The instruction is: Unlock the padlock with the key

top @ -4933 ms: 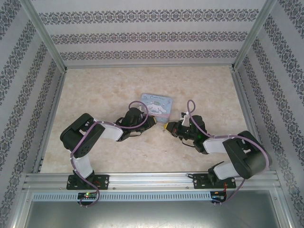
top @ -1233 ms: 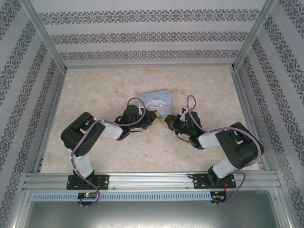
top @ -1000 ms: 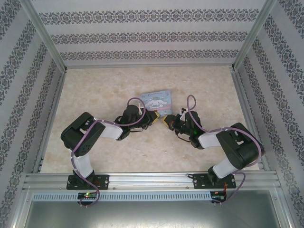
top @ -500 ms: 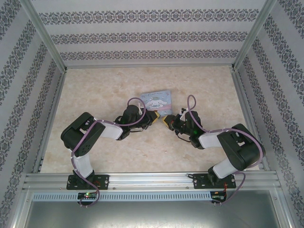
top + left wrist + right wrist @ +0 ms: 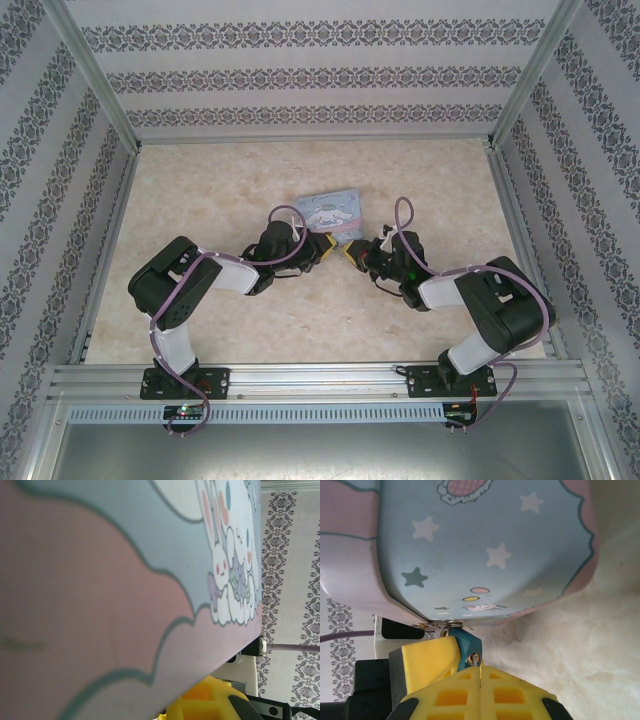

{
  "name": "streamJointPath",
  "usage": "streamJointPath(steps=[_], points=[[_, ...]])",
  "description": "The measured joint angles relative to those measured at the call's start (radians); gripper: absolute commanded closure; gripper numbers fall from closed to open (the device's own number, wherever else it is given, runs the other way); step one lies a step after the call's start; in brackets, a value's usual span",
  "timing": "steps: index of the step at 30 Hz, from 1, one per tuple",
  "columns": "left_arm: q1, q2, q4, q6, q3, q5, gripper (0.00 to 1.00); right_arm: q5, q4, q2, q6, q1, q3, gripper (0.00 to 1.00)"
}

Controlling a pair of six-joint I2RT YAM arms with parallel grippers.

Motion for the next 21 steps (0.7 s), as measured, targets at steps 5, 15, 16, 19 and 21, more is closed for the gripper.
streamJointPath(steps=[5,15,16,19,21], points=[[0.001,0.003,0.016,-0.027,0.0,-0.004,1.0,-0.022,0.032,0.014,-0.001,-0.011,0.0,1.0],[0.001,0.018,0.097,-0.105,-0.009,-0.027,1.0,-0.035,0.119,0.051,0.038,-0.022,0.0,1.0],[0.001,0.018,0.098,-0.108,-0.01,-0.031,1.0,-0.04,0.136,0.061,0.049,-0.025,0.0,1.0],[0.001,0.018,0.098,-0.11,-0.01,-0.037,1.0,-0.048,0.164,0.079,0.072,-0.029,0.0,1.0],[0.001,0.018,0.1,-0.11,-0.01,-0.038,1.0,-0.054,0.174,0.083,0.082,-0.033,0.0,1.0]])
